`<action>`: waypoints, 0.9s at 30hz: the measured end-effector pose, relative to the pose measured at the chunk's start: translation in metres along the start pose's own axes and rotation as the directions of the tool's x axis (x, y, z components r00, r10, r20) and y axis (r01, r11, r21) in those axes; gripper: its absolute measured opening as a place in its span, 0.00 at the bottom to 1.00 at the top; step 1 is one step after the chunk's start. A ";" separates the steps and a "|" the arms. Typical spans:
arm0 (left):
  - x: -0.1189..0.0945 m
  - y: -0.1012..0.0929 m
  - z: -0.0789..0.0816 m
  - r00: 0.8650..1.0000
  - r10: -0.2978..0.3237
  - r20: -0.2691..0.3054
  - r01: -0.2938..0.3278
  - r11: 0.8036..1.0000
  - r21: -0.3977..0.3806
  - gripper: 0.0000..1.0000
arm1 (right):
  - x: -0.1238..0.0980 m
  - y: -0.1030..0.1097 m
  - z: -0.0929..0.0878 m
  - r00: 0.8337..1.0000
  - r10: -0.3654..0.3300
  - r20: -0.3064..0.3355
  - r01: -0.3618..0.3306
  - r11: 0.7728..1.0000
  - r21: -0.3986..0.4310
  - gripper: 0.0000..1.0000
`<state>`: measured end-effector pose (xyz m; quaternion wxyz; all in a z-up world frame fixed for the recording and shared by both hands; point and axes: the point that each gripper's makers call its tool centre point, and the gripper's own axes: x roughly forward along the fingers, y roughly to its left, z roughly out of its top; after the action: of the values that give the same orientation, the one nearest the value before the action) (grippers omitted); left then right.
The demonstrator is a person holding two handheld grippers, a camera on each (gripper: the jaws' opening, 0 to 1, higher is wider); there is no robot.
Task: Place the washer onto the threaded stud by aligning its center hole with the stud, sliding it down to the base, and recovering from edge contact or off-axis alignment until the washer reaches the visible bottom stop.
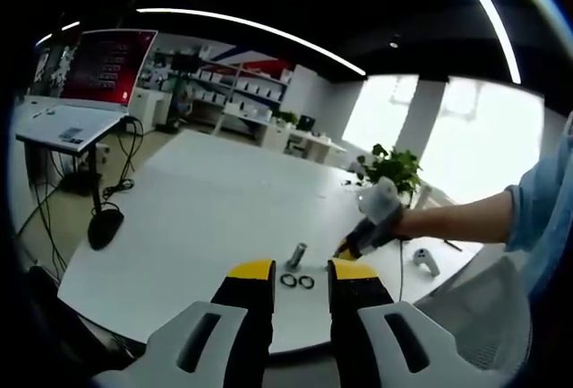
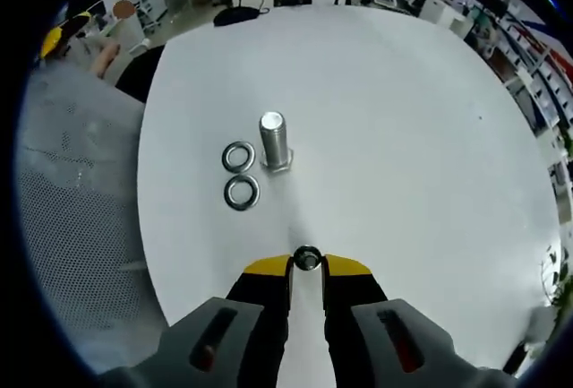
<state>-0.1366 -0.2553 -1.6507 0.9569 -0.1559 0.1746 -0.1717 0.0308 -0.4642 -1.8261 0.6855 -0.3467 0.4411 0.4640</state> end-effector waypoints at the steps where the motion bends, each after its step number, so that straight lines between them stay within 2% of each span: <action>1: 0.000 0.000 0.000 1.000 0.000 0.000 0.000 1.000 0.000 0.21 | 0.001 0.001 0.000 1.000 0.001 -0.003 -0.001 1.000 -0.003 0.14; 15: 0.000 0.001 0.000 1.000 0.006 -0.003 -0.006 1.000 -0.003 0.21 | 0.017 0.003 -0.008 1.000 0.005 -0.019 -0.005 1.000 0.006 0.15; 22: 0.001 0.001 -0.001 1.000 0.008 -0.005 -0.008 1.000 -0.003 0.21 | 0.013 0.003 -0.013 1.000 -0.004 -0.008 0.004 1.000 0.004 0.19; 27: 0.001 0.001 -0.001 1.000 0.008 -0.003 -0.008 1.000 -0.005 0.21 | 0.006 0.002 -0.019 1.000 -0.008 0.007 0.008 0.999 0.049 0.21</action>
<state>-0.1360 -0.2546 -1.6517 0.9570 -0.1572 0.1770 -0.1676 0.0245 -0.4785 -1.8384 0.6973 -0.3296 0.4486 0.4515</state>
